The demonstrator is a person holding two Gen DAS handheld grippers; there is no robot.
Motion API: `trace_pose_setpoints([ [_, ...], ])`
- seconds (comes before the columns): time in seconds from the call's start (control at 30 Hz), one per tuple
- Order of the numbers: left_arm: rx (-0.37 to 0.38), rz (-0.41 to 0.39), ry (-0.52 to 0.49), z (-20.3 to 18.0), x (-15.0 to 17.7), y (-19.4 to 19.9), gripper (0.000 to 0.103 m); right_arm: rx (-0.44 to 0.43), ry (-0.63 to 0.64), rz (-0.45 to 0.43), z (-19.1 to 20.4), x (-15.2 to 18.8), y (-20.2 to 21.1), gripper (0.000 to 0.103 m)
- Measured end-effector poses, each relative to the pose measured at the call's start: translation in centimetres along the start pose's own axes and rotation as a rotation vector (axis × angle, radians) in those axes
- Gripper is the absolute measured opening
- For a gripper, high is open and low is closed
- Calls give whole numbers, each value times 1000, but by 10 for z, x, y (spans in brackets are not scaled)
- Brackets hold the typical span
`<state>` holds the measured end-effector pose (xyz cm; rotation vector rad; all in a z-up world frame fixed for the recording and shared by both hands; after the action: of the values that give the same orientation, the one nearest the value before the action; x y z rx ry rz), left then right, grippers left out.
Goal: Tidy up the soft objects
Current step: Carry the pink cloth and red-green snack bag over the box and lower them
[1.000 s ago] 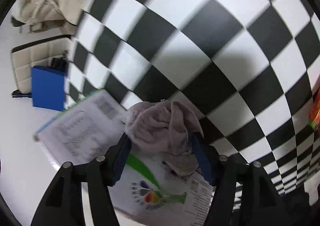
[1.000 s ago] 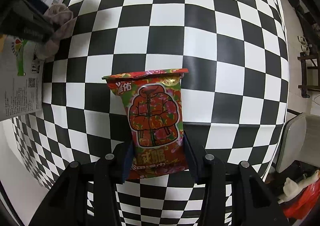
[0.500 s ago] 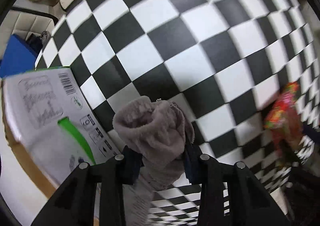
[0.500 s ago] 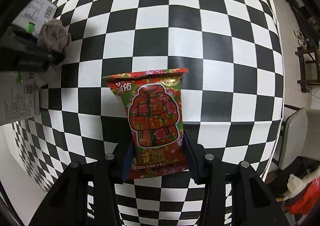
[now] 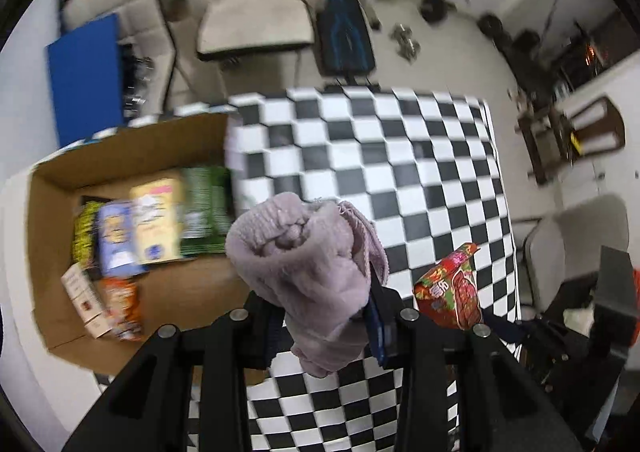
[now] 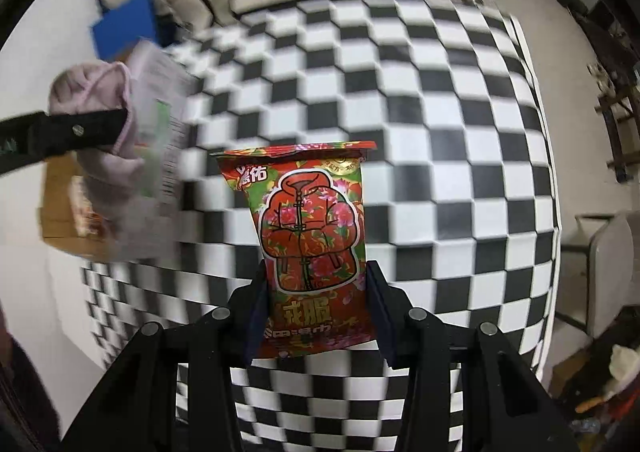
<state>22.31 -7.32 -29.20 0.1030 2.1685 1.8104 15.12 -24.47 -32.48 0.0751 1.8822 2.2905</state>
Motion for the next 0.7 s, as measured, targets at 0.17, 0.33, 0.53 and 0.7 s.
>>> trace_pose_setpoints([
  [0.17,-39,-82,84,76,-1,38,32,-88,53,-56,98,-6,18,47],
  [0.33,-60,-67,160,134,11,32,32,-131,79,-21,180,-7,3,47],
  [0.53,-1,60,268,182,34,-18,32,-95,73,53,226,-4,-54,47],
  [0.7,37,124,308,200,48,-52,35,-10,85,57,237,-9,-96,47],
])
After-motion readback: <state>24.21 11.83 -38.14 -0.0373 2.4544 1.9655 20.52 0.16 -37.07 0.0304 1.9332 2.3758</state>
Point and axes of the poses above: each gripper's, at about its wrist camera, not at the fingertips, and y roughly against the way its jaws point, z to its left, x to its underside, the point moved 10 cm from there along -y, roughly the way its jaws point, and after that the axes turned 6 degrees about -y, right-handed, at the moved point
